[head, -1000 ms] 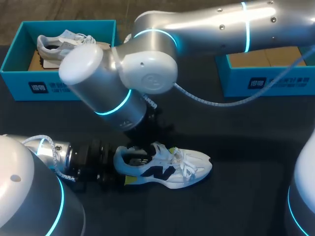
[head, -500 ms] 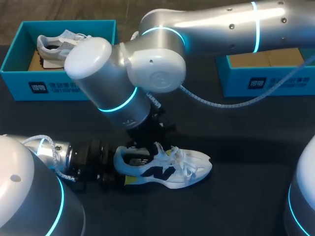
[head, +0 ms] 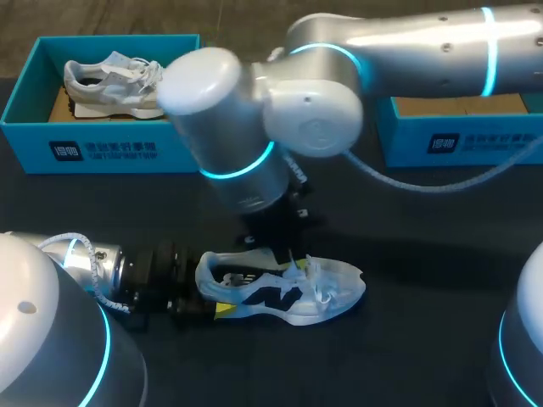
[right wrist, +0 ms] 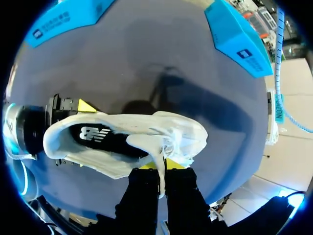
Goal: Take the shoe out of the shoebox, open the shoe tongue, remove and reinsert the insole, then place the shoe into the shoebox
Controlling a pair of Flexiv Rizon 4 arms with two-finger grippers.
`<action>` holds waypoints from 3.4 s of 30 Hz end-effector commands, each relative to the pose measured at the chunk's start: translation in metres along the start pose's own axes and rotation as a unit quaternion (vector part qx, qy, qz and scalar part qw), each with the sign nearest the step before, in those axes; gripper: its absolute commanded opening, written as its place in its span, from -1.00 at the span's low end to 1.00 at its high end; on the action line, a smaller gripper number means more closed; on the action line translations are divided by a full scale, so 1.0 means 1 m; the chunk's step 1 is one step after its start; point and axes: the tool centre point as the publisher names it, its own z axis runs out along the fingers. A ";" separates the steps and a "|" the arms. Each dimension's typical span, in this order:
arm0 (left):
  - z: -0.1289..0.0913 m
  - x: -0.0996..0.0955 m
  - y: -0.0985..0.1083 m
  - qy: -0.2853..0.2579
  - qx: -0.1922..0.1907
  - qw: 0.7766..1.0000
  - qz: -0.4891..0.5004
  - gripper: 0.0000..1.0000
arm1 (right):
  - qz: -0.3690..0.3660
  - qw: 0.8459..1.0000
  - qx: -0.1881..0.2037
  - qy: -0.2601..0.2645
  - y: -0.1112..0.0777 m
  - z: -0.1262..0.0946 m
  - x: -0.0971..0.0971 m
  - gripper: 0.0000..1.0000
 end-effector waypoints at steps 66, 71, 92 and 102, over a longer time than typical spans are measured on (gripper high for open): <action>0.000 0.000 0.006 -0.001 -0.001 1.000 0.000 -1.00 | -0.119 0.985 -0.068 0.106 -0.021 -0.079 -0.071 0.65; 0.000 0.000 0.006 -0.001 -0.001 1.000 0.000 -1.00 | -0.198 0.973 -0.092 0.076 -0.030 -0.094 -0.058 -1.00; 0.000 0.000 0.006 -0.001 -0.001 1.000 0.000 -1.00 | -0.447 0.866 -0.216 0.060 -0.064 -0.107 -0.037 -1.00; 0.000 0.000 0.006 -0.001 -0.001 1.000 0.000 -1.00 | -0.498 0.837 -0.224 0.033 -0.061 -0.107 -0.028 -1.00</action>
